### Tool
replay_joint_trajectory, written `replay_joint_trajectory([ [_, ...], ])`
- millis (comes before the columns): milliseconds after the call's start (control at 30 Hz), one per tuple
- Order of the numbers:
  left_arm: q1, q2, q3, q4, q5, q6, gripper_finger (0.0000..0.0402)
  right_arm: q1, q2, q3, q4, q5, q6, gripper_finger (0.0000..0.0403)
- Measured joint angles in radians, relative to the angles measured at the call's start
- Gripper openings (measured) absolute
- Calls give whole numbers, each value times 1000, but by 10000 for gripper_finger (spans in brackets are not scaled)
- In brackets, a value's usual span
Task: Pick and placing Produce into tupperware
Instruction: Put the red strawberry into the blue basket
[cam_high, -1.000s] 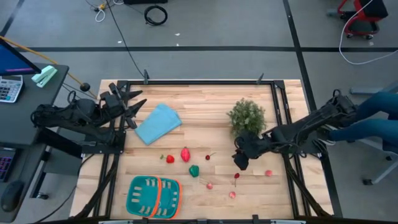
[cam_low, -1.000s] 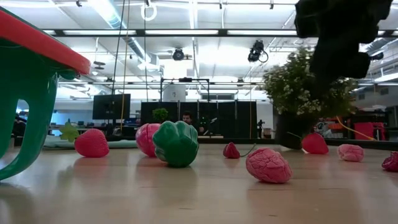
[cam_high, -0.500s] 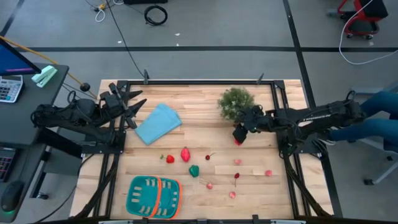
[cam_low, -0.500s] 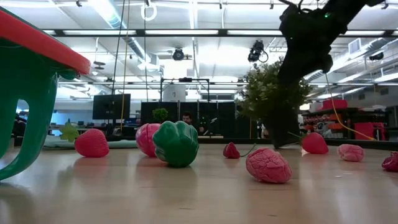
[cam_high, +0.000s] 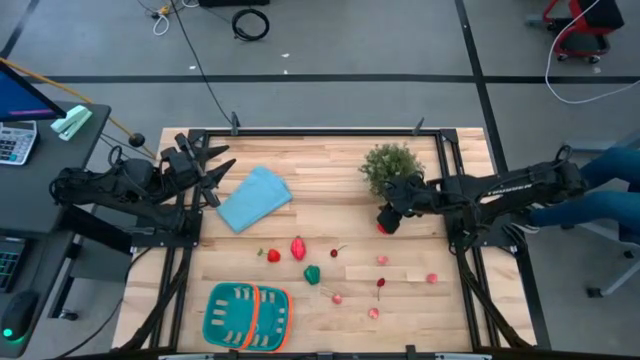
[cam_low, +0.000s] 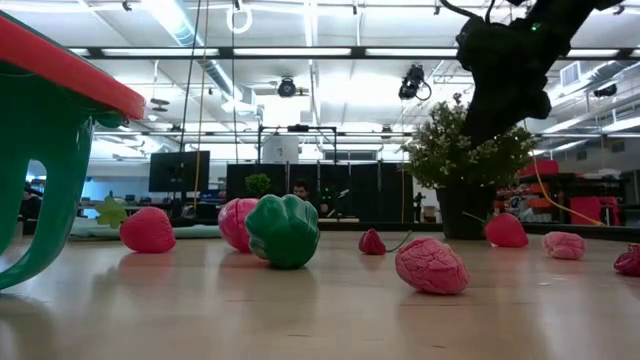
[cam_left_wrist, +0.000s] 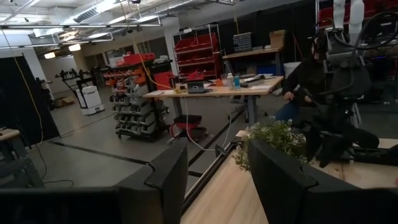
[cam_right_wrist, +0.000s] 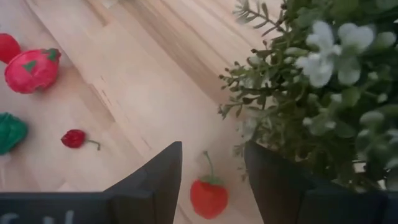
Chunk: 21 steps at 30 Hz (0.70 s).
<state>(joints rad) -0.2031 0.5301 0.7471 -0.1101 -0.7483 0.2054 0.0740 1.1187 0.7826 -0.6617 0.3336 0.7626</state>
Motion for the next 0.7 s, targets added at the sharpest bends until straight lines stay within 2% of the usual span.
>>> replay_joint_trajectory([
  [100, 0, 0, 0, 0, 0, 0, 176, 18, 0, 0, 0, -20, 18, 183],
  [333, 0, 0, 0, -1, 0, -1, 174, 123, 0, 0, 3, -249, 237, 183],
  [433, 0, 0, 0, -21, 0, -3, 173, 208, 0, 0, 3, -293, 348, 183],
  [533, 0, 0, 0, -56, 0, -11, 173, 304, 8, 0, 4, -255, 414, 183],
  [700, 0, 0, 0, -83, 0, -19, 176, 403, 100, 0, -1, -45, 444, 183],
])
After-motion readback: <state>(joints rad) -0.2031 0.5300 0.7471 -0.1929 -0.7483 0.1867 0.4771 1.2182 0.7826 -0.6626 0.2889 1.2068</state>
